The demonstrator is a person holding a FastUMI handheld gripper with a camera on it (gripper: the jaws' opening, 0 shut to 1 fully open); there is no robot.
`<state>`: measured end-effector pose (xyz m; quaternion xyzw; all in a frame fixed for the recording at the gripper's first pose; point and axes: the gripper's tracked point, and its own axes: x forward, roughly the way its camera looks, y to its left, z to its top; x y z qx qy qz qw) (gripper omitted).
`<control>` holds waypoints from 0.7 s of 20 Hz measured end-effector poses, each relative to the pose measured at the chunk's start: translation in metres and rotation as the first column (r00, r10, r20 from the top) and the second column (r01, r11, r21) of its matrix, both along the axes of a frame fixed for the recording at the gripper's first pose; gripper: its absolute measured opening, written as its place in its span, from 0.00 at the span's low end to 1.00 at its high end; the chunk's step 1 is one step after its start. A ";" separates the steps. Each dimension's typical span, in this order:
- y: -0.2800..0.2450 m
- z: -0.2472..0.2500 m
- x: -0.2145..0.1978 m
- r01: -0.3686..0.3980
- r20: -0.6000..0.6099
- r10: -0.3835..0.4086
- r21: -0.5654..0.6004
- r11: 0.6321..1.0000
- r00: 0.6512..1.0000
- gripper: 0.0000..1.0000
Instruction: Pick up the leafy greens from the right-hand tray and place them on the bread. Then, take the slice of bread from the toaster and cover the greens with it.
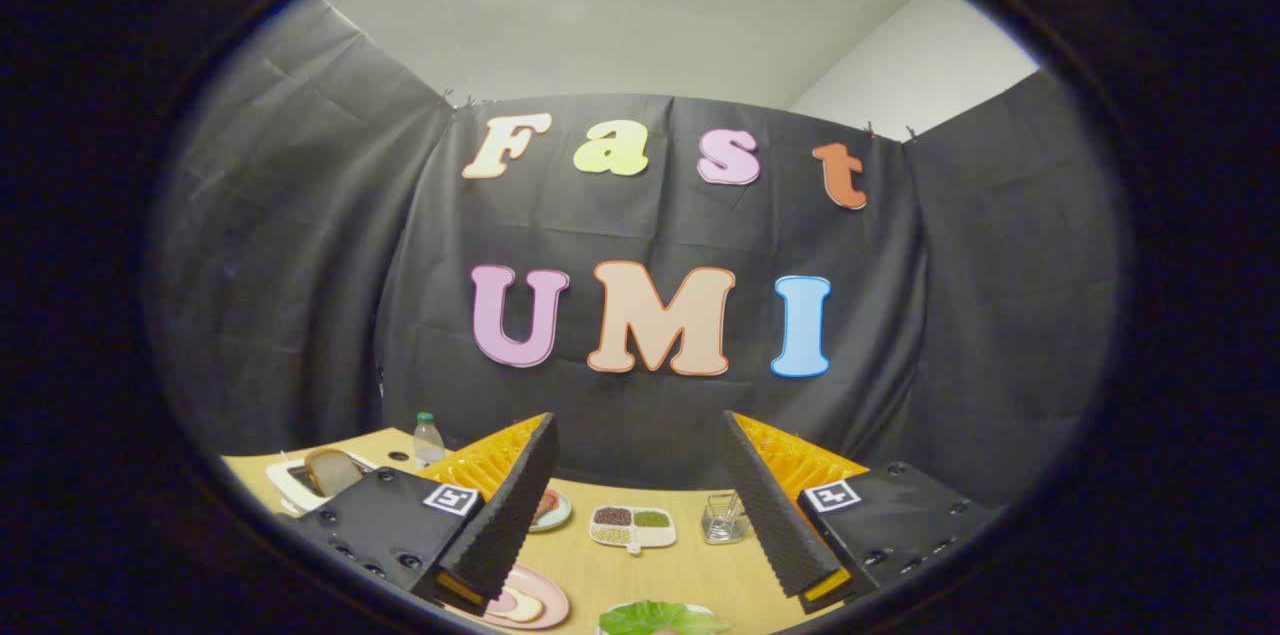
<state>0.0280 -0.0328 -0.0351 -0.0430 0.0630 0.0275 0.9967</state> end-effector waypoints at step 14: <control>-0.025 -0.114 -0.009 -0.354 -0.370 0.311 -0.052 0.934 0.875 1.00</control>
